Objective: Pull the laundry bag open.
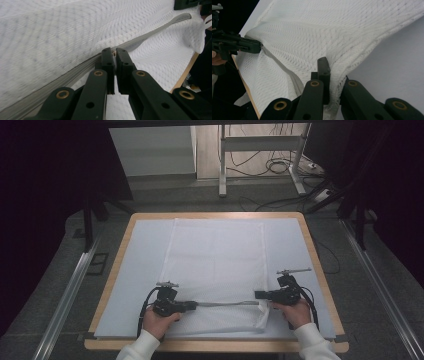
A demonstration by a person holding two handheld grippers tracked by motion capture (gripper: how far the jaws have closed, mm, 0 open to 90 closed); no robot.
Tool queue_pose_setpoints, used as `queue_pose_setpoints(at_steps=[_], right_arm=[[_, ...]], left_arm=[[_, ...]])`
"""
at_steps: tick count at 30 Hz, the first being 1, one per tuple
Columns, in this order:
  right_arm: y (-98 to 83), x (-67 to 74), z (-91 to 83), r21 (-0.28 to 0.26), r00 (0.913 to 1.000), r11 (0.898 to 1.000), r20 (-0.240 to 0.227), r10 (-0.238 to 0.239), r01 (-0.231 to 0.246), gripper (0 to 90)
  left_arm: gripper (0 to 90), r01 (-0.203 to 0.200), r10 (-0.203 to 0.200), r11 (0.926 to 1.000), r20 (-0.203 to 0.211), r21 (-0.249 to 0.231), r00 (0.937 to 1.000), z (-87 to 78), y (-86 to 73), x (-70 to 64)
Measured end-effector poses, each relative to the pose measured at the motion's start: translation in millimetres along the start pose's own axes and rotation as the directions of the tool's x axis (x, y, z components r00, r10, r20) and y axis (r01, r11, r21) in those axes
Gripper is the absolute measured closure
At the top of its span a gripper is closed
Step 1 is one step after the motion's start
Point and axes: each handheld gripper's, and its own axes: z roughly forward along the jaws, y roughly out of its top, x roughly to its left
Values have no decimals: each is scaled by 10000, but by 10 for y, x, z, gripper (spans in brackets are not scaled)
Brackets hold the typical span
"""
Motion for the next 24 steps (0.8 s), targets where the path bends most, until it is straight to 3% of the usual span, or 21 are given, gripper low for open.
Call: queue_pose_setpoints(at_steps=[24], right_arm=[[-2,7,11,13,10000,10000,1,-35,35,882]], left_arm=[[868,194,-195,9998,-69,-57,9998,-121,-45,103]])
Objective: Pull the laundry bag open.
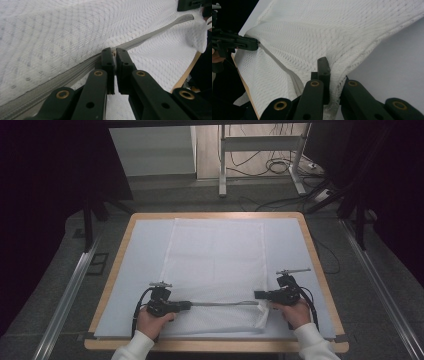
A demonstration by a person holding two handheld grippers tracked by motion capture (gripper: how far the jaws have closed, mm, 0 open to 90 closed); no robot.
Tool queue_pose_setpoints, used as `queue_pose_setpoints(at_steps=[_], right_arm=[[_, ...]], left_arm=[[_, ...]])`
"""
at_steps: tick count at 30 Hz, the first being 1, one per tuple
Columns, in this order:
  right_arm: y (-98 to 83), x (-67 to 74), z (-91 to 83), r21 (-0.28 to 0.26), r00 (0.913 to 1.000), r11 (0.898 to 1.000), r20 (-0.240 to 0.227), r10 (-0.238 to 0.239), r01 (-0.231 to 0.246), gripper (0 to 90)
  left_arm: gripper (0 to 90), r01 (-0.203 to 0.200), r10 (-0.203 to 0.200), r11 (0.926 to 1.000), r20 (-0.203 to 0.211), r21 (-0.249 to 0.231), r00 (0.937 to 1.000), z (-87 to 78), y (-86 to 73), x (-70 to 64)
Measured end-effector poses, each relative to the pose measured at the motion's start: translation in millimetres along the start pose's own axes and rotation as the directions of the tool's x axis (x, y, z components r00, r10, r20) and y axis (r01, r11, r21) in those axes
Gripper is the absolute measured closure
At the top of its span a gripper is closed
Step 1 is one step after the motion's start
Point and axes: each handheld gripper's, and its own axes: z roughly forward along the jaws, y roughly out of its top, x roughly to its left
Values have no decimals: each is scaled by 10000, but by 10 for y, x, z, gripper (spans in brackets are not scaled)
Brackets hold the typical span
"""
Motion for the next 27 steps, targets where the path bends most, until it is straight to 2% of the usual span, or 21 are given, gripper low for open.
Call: queue_pose_setpoints(at_steps=[4,7,12,27], right_arm=[[-2,6,-5,-17,10000,10000,15,-14,14,882],[-2,1,2,-10,10000,10000,54,-42,42,882],[-1,0,7,-3,10000,10000,47,-44,44,883],[-6,3,11,31,10000,10000,61,-59,59,882]], left_arm=[[868,-43,43,10000,-40,6,10000,-33,-10,4],[868,126,-126,9999,-42,7,9999,-60,-25,48],[868,137,-137,9999,-82,47,9999,-118,-45,87],[868,476,-486,9985,-353,-275,9982,-366,-176,254]])
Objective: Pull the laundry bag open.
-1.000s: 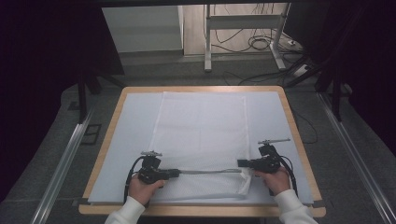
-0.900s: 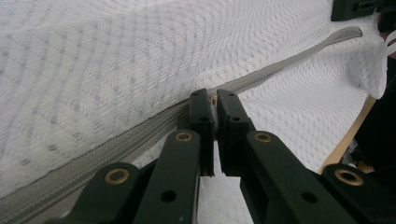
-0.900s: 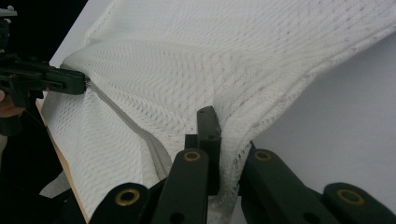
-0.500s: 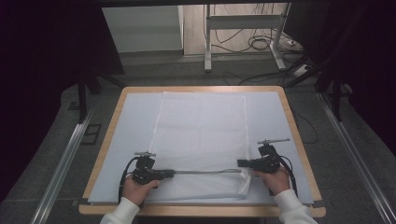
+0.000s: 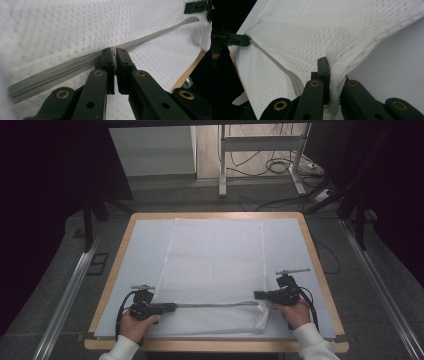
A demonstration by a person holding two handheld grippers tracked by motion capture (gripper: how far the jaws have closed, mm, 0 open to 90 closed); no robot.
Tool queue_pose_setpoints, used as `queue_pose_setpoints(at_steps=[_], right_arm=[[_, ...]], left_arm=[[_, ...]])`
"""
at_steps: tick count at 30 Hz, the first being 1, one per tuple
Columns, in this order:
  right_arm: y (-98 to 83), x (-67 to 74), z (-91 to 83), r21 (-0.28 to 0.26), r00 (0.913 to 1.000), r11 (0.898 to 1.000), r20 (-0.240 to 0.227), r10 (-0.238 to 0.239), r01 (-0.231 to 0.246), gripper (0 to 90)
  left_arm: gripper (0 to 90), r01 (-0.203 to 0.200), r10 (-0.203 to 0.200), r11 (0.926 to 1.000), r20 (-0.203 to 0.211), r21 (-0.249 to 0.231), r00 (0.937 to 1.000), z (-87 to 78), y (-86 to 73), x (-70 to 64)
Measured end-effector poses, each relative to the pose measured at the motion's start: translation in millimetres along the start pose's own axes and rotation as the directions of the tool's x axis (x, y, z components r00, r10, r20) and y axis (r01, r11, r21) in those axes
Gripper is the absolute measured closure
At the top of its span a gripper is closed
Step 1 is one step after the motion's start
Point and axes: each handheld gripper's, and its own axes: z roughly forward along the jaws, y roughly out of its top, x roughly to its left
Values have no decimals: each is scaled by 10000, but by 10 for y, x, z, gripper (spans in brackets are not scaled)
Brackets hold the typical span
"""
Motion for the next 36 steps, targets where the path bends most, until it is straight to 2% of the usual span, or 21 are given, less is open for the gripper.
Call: queue_pose_setpoints(at_steps=[16,31,36], right_arm=[[-2,-8,11,67,10000,10000,13,-13,13,882],[-2,-15,21,93,10000,10000,18,-19,18,883],[-3,-23,37,137,10000,9999,51,-20,19,882]], left_arm=[[868,309,-315,9989,-185,-341,9993,-179,-56,143],[867,242,-252,9993,-369,-273,9990,-233,-83,200],[867,341,-356,9988,-447,-340,9984,-296,-111,267]])
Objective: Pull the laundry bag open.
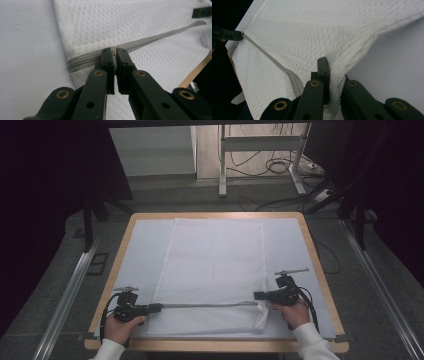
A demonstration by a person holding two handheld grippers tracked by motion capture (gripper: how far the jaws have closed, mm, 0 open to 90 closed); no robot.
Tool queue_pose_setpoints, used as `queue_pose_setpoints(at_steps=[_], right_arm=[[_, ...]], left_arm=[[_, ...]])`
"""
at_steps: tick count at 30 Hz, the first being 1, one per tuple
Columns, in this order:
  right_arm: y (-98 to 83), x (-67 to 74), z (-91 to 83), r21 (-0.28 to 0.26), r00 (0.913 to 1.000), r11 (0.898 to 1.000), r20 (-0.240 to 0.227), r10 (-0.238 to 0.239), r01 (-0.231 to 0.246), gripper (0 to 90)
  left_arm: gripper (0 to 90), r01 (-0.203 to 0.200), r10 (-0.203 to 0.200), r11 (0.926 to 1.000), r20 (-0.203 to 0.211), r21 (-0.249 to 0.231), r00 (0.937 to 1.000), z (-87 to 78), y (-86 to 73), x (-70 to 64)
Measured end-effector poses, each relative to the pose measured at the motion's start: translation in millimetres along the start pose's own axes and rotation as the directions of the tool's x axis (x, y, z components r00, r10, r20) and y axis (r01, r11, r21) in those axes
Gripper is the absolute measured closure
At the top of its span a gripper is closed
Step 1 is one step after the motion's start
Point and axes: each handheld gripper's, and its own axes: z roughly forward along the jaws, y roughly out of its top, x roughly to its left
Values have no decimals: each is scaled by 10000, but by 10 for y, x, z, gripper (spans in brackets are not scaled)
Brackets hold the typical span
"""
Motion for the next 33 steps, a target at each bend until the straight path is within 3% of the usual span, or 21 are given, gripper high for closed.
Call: queue_pose_setpoints(at_steps=[8,16,20,33], right_arm=[[3,-2,6,-6,10000,10000,51,3,-3,883],[3,-3,16,39,10000,10000,46,-39,38,883],[6,-1,15,-44,10000,10000,21,-30,30,883],[14,-6,-2,-140,9998,9997,89,-195,196,871]], left_arm=[[868,26,-28,10000,-215,-82,9998,-72,-25,54],[867,402,-409,9990,-369,-216,9985,-177,-68,215],[867,325,-335,9993,-619,-170,9975,-186,-81,228],[854,63,-80,9998,-816,-212,9966,-170,-77,168]])
